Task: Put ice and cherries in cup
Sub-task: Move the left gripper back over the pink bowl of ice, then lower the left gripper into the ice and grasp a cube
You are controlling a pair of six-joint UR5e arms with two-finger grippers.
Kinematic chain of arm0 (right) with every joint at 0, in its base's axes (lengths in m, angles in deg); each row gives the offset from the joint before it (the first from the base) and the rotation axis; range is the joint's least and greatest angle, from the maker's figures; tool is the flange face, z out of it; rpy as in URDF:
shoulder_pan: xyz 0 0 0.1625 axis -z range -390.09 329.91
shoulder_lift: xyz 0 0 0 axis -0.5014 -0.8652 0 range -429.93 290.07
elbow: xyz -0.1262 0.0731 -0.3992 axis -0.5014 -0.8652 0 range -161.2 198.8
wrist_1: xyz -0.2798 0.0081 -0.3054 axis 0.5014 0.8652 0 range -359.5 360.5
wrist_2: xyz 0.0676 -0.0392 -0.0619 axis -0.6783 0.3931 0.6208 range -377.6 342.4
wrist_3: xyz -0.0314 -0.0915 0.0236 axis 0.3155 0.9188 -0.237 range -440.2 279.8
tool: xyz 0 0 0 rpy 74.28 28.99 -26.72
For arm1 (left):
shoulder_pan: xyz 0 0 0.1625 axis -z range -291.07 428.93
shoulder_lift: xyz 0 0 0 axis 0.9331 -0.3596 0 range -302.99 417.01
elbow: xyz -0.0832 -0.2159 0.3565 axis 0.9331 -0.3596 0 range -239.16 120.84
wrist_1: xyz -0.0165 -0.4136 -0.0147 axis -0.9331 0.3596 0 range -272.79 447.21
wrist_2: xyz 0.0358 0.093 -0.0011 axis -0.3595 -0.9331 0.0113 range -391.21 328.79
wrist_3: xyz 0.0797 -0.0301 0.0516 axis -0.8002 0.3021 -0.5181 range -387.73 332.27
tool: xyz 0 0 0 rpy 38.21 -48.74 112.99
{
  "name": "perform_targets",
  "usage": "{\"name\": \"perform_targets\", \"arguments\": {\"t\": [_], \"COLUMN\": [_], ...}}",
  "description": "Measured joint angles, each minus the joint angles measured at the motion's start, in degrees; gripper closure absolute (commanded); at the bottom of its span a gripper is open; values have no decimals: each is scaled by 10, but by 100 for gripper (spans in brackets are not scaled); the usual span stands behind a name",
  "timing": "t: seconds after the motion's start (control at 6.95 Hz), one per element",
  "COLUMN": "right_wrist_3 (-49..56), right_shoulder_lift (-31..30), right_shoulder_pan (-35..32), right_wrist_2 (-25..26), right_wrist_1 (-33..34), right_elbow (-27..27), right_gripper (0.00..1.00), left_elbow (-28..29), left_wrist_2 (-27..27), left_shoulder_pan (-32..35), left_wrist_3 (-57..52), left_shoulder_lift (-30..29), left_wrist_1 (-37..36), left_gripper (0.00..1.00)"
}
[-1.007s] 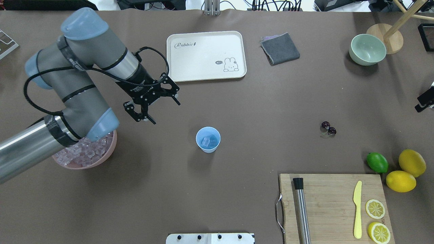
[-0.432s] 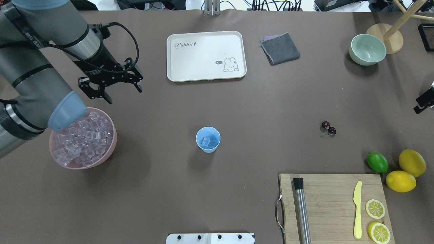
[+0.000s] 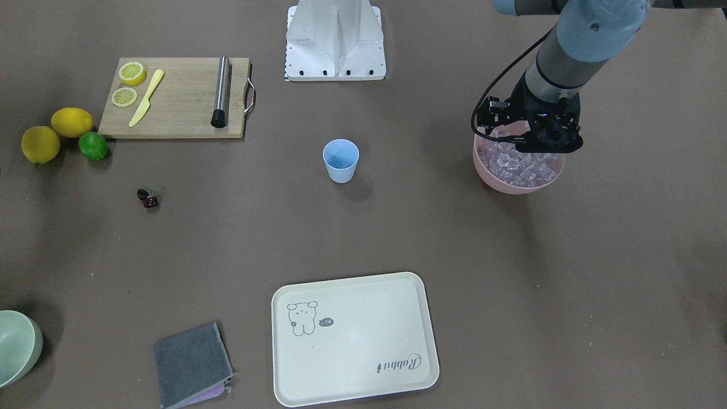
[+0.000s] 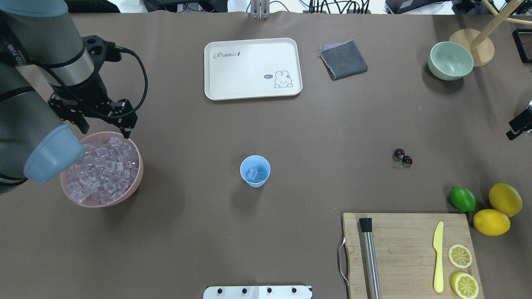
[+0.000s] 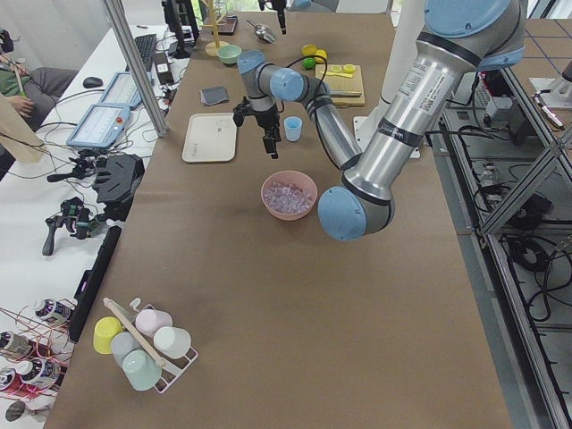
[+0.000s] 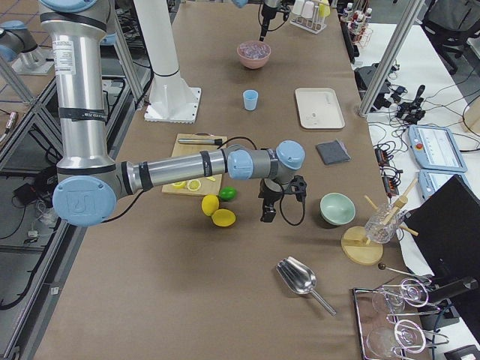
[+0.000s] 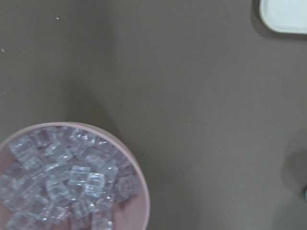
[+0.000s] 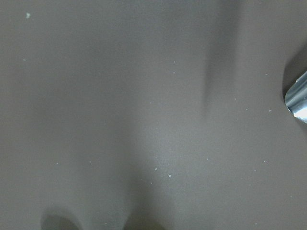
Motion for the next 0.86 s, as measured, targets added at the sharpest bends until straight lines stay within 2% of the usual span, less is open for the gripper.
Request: {"name": "perform_targets", "arguments": {"t": [0.29,0.43,0.86], "right_wrist_3": [0,-1,-1], "right_shoulder_lift": [0,0,0], "right_shoulder_pan": [2,3,4], "right_wrist_2": [0,0,0], "right_wrist_1": [0,0,-15], "right_elbow": [-2,-3,-16], "right_gripper": [0,0,0], "left_elbow": [-19,-20,-8], "left_wrist_2": [-41,-62,-89], "left_shoulder_pan": [-38,-66,-103], "left_wrist_3": [-122,-139,-172], "left_shoulder_lift": [40,52,63], "left_wrist_1": [-22,-24,-22], "left_gripper": [7,13,14]}}
